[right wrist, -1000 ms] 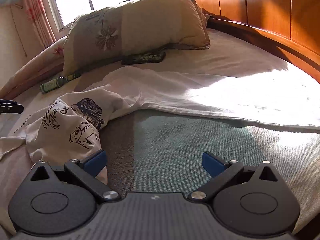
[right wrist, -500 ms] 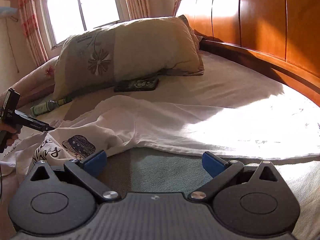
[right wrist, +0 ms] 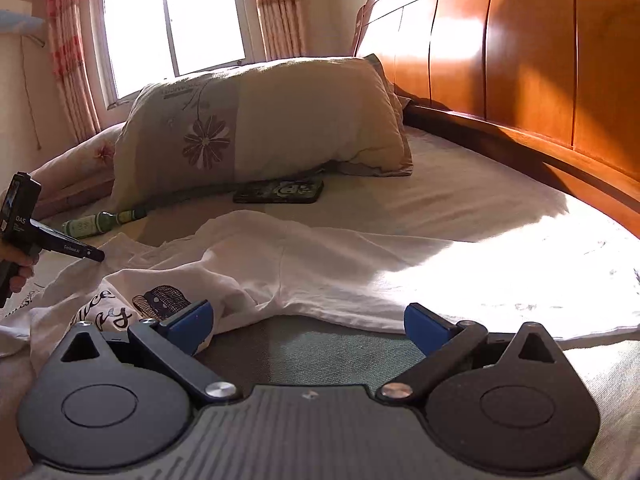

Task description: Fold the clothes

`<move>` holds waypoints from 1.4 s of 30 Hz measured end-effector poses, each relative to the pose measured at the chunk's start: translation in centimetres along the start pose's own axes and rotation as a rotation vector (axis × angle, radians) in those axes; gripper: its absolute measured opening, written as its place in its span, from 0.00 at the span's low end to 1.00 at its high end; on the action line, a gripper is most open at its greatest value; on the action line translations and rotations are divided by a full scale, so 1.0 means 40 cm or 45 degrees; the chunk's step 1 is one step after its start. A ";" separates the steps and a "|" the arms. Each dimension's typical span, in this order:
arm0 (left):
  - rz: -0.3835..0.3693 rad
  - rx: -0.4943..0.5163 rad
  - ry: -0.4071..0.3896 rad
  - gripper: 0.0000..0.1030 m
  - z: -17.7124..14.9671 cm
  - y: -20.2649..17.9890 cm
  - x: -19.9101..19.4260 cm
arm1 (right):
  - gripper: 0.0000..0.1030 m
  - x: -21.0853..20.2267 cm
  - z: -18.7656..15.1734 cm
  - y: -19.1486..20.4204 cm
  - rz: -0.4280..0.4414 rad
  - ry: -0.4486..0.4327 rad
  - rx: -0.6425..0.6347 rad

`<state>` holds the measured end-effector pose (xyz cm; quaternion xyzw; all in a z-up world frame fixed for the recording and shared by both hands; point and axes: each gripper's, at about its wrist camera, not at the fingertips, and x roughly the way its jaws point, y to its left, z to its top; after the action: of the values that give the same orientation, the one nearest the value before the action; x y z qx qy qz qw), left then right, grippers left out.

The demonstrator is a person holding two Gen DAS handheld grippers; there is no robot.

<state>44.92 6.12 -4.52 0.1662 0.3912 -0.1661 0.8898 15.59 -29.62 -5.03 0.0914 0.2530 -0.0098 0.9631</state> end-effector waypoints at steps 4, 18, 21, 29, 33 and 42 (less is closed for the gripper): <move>0.041 -0.091 0.015 0.02 0.033 0.038 0.015 | 1.00 0.003 -0.005 -0.010 -0.021 0.009 0.010; 0.071 -0.248 0.012 0.04 0.004 0.080 0.002 | 1.00 0.028 0.009 0.001 0.022 0.054 -0.043; -0.124 -0.234 0.004 0.09 0.004 0.031 -0.025 | 1.00 0.056 0.056 0.015 0.118 0.069 -0.136; -0.307 -0.059 0.053 0.40 -0.066 -0.118 -0.067 | 0.74 0.320 0.311 0.108 0.330 0.237 -0.484; -0.317 -0.106 0.060 0.45 -0.104 -0.116 -0.064 | 0.66 0.502 0.380 0.188 0.426 0.300 -0.509; -0.335 -0.183 0.029 0.45 -0.154 -0.092 -0.046 | 0.66 0.811 0.364 0.387 0.460 0.436 -0.707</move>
<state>38.22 5.77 -7.67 0.0512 0.4307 -0.2508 0.8654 51.93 -16.15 -5.79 -0.1297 0.3832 0.2449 0.8811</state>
